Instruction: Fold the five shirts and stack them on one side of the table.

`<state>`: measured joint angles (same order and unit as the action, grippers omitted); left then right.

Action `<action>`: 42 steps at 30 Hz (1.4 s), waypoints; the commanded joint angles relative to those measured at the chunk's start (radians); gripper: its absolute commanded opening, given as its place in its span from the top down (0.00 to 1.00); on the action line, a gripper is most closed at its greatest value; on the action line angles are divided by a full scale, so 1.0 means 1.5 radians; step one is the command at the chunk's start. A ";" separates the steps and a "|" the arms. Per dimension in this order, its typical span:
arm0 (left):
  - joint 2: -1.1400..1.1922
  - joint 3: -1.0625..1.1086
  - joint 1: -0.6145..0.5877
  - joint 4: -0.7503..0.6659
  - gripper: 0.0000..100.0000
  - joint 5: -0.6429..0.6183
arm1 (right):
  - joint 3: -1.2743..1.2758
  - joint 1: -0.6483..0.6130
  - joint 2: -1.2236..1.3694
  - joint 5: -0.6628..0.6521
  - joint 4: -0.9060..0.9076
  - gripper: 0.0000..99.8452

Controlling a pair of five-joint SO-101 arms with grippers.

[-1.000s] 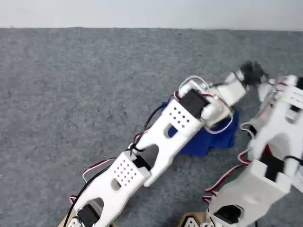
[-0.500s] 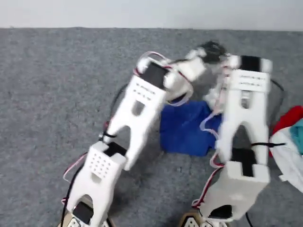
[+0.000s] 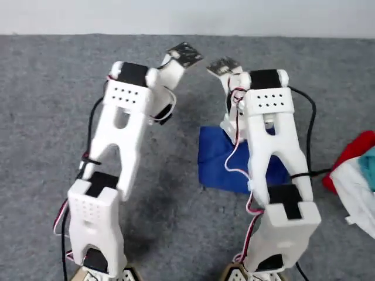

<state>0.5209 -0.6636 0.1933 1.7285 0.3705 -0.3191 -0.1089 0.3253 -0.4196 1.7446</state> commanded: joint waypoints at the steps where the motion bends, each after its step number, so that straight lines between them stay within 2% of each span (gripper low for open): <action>1: -0.088 0.047 -0.044 0.020 0.92 0.010 | 0.002 0.067 0.063 0.003 -0.035 0.44; 5: -0.124 0.098 -0.074 0.020 0.92 0.011 | -0.001 0.103 0.125 0.002 -0.066 0.44; 17: -0.204 0.204 -0.113 0.020 0.92 0.012 | 0.000 0.130 0.281 0.001 -0.122 0.45; 19: -0.216 0.230 -0.127 0.020 0.92 0.012 | -0.004 0.128 0.299 0.000 -0.117 0.52; 20: -0.221 0.245 -0.135 0.020 0.92 0.012 | -0.012 0.124 0.304 -0.007 -0.108 0.59; 24: -0.229 0.295 -0.184 0.020 0.92 0.009 | -0.039 0.106 0.318 -0.073 -0.081 0.95; 25: -0.229 0.304 -0.198 0.020 0.92 0.009 | -0.040 0.106 0.319 -0.089 -0.082 1.00; 27: -0.229 0.324 -0.230 0.020 0.92 0.008 | -0.040 0.106 0.320 -0.107 -0.073 0.95; 30: -0.229 0.355 -0.280 0.020 0.95 0.008 | -0.046 0.118 0.318 -0.111 -0.072 1.00; 35: -0.224 0.431 -0.365 0.020 0.99 0.008 | -0.144 0.151 0.307 -0.106 0.004 0.99; 42: -0.223 0.502 -0.459 0.019 0.99 0.011 | -0.275 0.253 0.111 -0.110 0.034 0.99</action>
<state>0.2309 0.0698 -0.4419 1.7285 0.3736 -0.6460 0.1979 0.6797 -0.5746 1.7522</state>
